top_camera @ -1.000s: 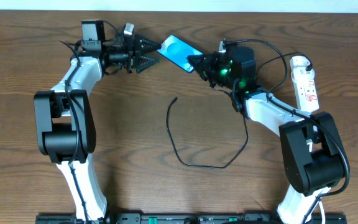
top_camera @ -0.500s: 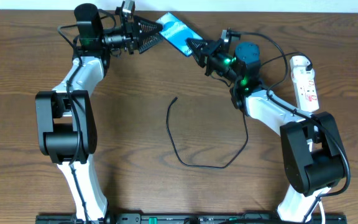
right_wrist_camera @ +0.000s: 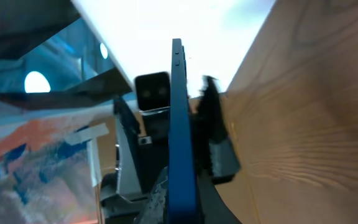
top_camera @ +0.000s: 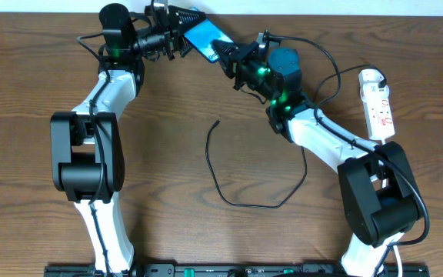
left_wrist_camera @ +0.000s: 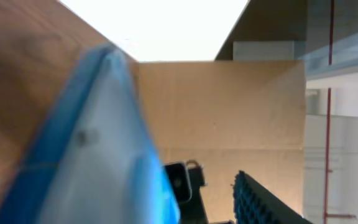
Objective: Plug charger to phone and switch on socket
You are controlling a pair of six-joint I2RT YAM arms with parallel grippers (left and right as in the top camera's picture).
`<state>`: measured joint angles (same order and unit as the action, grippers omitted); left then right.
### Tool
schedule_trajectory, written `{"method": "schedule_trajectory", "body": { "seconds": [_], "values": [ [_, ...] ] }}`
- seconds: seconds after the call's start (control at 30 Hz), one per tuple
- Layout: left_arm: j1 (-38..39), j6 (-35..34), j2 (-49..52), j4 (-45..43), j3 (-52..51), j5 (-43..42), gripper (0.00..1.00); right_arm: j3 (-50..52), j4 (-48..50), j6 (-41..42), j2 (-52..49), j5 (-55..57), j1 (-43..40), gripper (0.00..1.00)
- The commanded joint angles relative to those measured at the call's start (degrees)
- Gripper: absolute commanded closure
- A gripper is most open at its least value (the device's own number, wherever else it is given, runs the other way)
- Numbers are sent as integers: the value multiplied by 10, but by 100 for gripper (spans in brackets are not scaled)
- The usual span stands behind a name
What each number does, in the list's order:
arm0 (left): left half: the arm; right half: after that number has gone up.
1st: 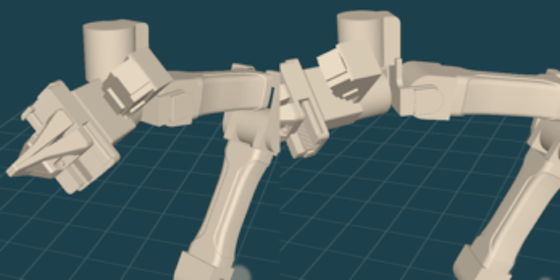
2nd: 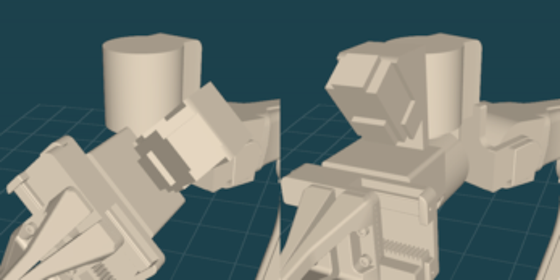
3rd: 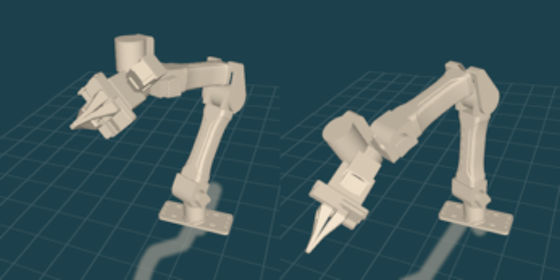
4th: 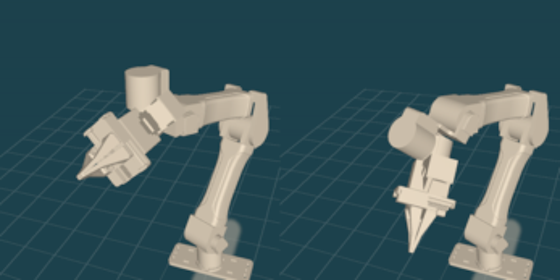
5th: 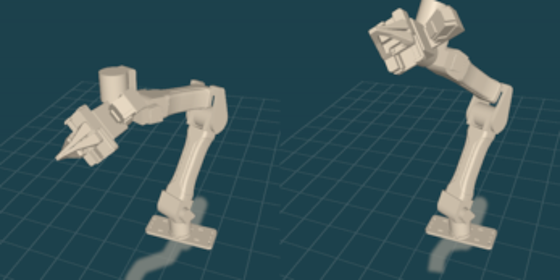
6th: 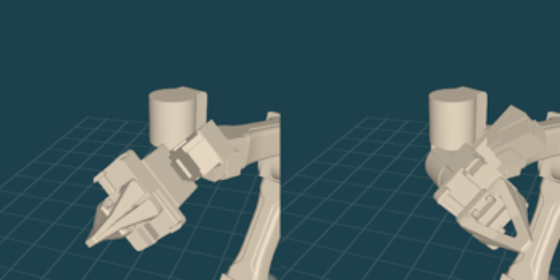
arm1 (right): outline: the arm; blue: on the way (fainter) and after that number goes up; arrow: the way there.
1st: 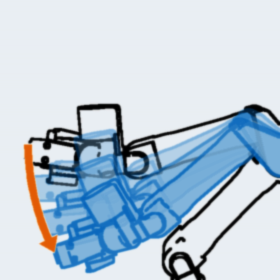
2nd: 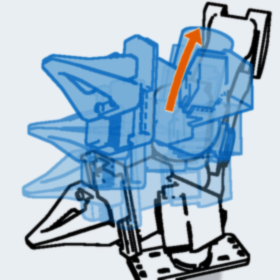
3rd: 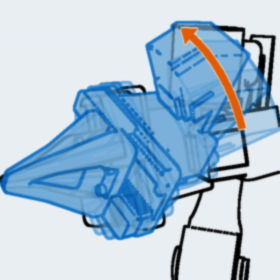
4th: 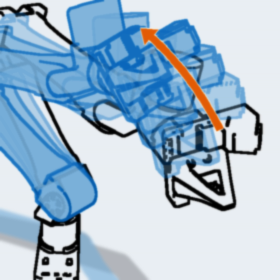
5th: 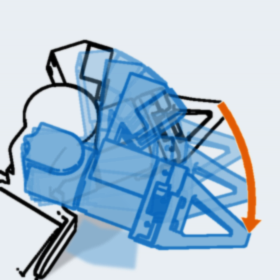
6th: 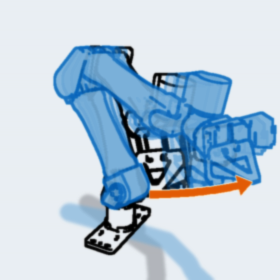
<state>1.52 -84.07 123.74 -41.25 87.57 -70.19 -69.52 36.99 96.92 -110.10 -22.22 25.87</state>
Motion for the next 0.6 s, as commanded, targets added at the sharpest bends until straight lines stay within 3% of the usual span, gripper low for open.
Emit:
{"method": "schedule_trajectory", "body": {
  "seconds": [0.0,0.3,0.57],
  "values": [
    [-2,-7,-21,-4,6,39,52,-20,-8,12,22,30,2,98],
    [-2,-7,-21,-4,6,60,56,-20,-17,27,22,70,1,99],
    [-2,-7,-21,-4,6,60,71,-20,-17,38,22,90,1,98]
  ]
}}
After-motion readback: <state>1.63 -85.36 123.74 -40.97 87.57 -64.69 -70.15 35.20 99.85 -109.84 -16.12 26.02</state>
